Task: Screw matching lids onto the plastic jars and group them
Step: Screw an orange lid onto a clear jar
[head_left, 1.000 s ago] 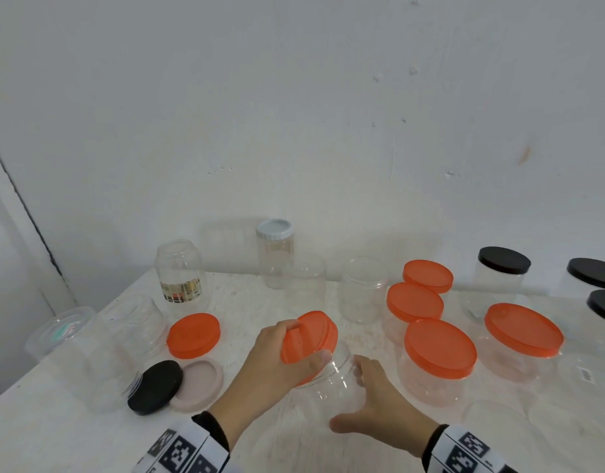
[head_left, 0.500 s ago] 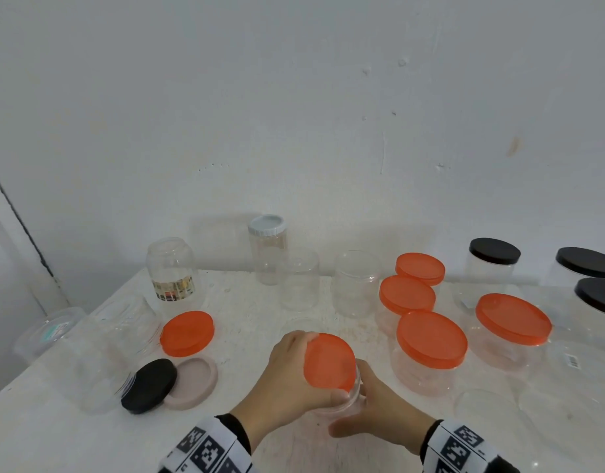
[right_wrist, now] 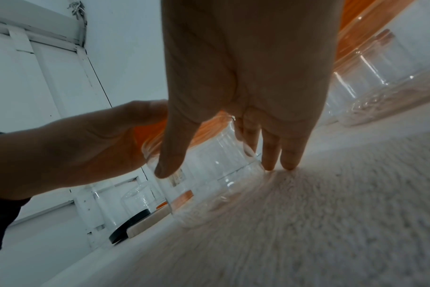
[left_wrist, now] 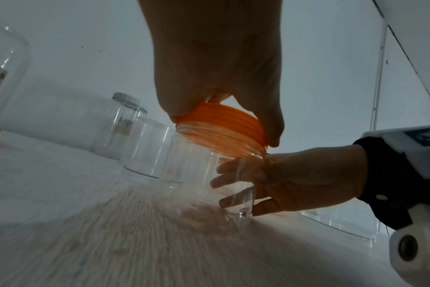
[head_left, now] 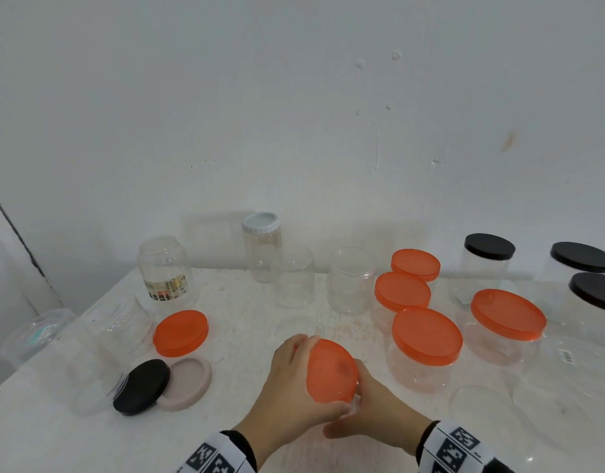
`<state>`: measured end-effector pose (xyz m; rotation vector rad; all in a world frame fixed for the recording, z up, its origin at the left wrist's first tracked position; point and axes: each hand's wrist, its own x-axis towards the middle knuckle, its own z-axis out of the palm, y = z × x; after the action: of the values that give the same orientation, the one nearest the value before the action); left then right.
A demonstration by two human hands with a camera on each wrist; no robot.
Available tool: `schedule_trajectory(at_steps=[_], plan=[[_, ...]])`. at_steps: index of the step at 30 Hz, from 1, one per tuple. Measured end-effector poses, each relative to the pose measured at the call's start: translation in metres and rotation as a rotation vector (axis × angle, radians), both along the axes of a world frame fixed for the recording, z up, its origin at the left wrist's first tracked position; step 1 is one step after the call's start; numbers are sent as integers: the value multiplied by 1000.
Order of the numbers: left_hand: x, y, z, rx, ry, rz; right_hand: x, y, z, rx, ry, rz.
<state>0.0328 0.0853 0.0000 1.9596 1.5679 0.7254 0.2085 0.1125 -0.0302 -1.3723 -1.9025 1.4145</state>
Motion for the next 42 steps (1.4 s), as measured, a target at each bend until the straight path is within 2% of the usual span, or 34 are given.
schedule_trajectory(at_steps=[8, 22, 31, 36, 42], plan=[[-1, -3, -7, 73, 0, 9, -2, -1, -3, 31, 19, 7], [-2, -6, -13, 71, -48, 48, -4, -3, 0, 37, -9, 2], [-1, -4, -19, 40, -28, 67, -6, -6, 5, 49, -25, 8], [-2, 0, -13, -41, 9, 67, -6, -6, 3, 41, -41, -8], [-15, 2, -7, -177, -183, 23, -3, -2, 15, 17, -107, -25]])
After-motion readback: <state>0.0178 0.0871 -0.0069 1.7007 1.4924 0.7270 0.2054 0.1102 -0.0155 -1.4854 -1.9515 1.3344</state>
